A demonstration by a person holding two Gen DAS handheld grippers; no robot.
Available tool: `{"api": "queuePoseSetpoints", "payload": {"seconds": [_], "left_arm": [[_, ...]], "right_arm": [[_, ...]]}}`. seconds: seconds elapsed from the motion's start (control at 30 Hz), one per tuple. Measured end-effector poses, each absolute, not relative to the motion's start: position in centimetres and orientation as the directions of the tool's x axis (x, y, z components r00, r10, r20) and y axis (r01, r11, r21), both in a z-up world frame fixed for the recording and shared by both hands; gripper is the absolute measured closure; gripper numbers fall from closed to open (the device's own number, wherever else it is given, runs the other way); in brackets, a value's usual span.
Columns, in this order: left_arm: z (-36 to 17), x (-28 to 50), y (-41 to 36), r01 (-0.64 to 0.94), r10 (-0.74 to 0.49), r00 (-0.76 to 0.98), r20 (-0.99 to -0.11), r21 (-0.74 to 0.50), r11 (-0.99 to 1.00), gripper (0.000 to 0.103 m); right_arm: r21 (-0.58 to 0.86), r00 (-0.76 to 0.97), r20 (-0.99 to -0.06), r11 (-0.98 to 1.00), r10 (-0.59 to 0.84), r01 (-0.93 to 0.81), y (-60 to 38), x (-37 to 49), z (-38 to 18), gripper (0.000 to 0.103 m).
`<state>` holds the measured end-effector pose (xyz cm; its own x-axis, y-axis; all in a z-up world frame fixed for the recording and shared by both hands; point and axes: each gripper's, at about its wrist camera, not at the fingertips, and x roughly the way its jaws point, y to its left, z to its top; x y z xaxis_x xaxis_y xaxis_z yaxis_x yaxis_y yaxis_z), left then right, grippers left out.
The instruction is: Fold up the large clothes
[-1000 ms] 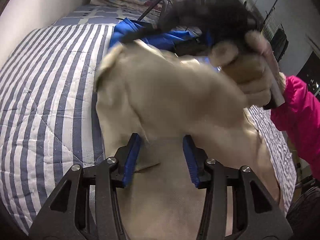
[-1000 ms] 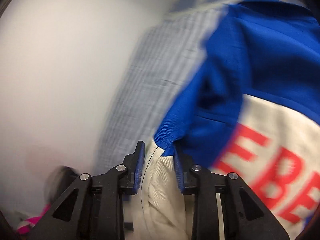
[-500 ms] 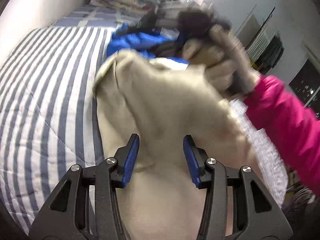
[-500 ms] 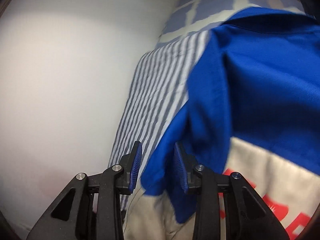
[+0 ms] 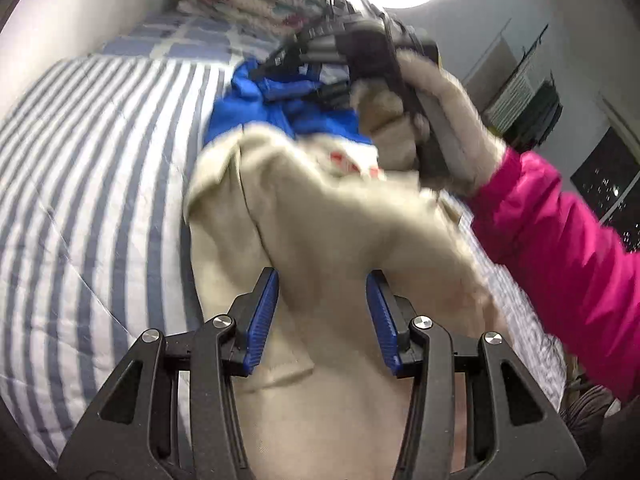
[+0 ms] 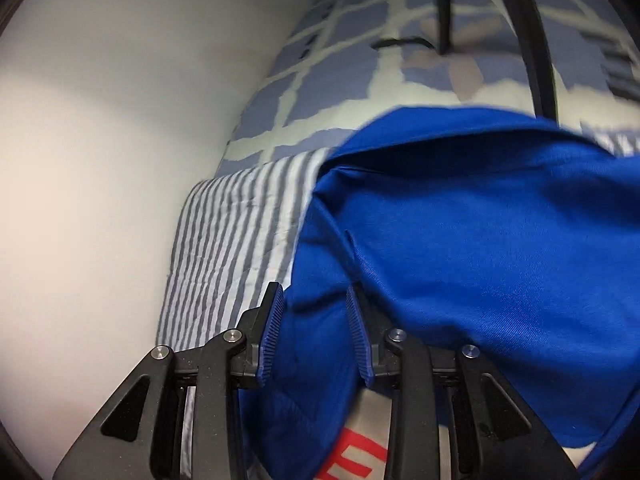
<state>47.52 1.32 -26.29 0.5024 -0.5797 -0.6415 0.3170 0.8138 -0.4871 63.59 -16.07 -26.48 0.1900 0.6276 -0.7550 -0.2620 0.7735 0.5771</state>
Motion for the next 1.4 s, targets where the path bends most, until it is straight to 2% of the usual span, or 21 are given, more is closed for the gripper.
{"api": "queuePoseSetpoints", "payload": {"seconds": [0.1, 0.27, 0.37, 0.4, 0.43, 0.63, 0.77, 0.83, 0.87, 0.97, 1.03, 1.07, 1.1, 1.13, 1.23, 1.4], "left_arm": [[-25.5, 47.4, 1.6, 0.323, -0.582, 0.526, -0.62, -0.488, 0.811, 0.057], [-26.5, 46.8, -0.4, 0.355, -0.6, 0.486, -0.635, -0.484, 0.8, 0.057], [-27.5, 46.4, -1.8, 0.381, -0.598, 0.461, -0.655, -0.463, 0.8, 0.057], [-27.8, 46.6, -2.1, 0.389, -0.594, 0.462, -0.659, -0.451, 0.803, 0.057], [-27.9, 46.6, -2.2, 0.392, -0.591, 0.464, -0.659, -0.446, 0.805, 0.057], [-28.1, 46.4, -2.3, 0.394, -0.594, 0.468, -0.655, -0.446, 0.803, 0.057], [-28.2, 46.2, -2.4, 0.396, -0.595, 0.466, -0.655, -0.447, 0.802, 0.057], [-28.3, 46.3, -2.3, 0.396, -0.599, 0.465, -0.652, -0.452, 0.799, 0.057], [-28.3, 46.3, -2.2, 0.395, -0.601, 0.464, -0.65, -0.455, 0.798, 0.057], [-28.4, 46.0, -2.3, 0.397, -0.601, 0.466, -0.649, -0.454, 0.798, 0.057], [-28.4, 45.8, -2.3, 0.4, -0.601, 0.467, -0.649, -0.451, 0.798, 0.057], [-28.4, 45.9, -2.3, 0.401, -0.6, 0.467, -0.65, -0.449, 0.799, 0.057], [-28.4, 45.9, -2.3, 0.402, -0.598, 0.468, -0.651, -0.447, 0.799, 0.057], [-28.5, 46.1, -2.3, 0.402, -0.598, 0.468, -0.651, -0.446, 0.8, 0.057], [-28.4, 46.1, -2.4, 0.402, -0.596, 0.467, -0.653, -0.443, 0.801, 0.057], [-28.5, 46.2, -2.2, 0.396, -0.608, 0.46, -0.647, -0.463, 0.793, 0.057]], "right_arm": [[0.601, 0.128, -0.738, 0.731, 0.663, -0.322, -13.4, 62.9, -25.6, 0.072], [0.599, 0.002, -0.774, 0.732, 0.634, -0.325, -9.8, 63.4, -26.8, 0.072], [0.472, -0.005, -0.866, 0.815, 0.499, -0.337, -8.2, 62.9, -28.6, 0.072], [0.456, -0.002, -0.875, 0.822, 0.484, -0.342, -7.7, 62.8, -29.0, 0.089], [0.448, 0.01, -0.876, 0.821, 0.482, -0.354, -7.3, 62.6, -28.9, 0.098], [0.523, 0.111, -0.762, 0.708, 0.638, -0.474, -6.8, 61.1, -24.4, 0.103], [0.589, 0.103, -0.727, 0.695, 0.678, -0.413, -8.9, 62.9, -25.0, 0.103], [0.582, 0.161, -0.721, 0.715, 0.674, -0.388, -10.4, 63.7, -24.6, 0.103], [0.556, 0.189, -0.74, 0.744, 0.646, -0.371, -11.2, 64.0, -24.4, 0.099], [0.412, 0.255, -0.822, 0.84, 0.51, -0.353, -12.6, 64.2, -24.8, 0.072], [0.407, 0.239, -0.834, 0.847, 0.497, -0.342, -12.4, 64.5, -26.1, 0.072], [0.404, 0.231, -0.84, 0.849, 0.492, -0.34, -12.3, 64.5, -26.8, 0.074], [0.395, 0.228, -0.843, 0.849, 0.487, -0.351, -12.0, 64.3, -27.4, 0.094], [0.385, 0.223, -0.845, 0.843, 0.485, -0.376, -11.5, 64.0, -27.6, 0.103], [0.216, 0.281, -0.898, 0.895, 0.339, -0.391, -10.9, 63.9, -29.0, 0.103], [0.257, 0.305, -0.867, 0.878, 0.395, -0.404, -12.1, 62.6, -27.1, 0.1]]}}
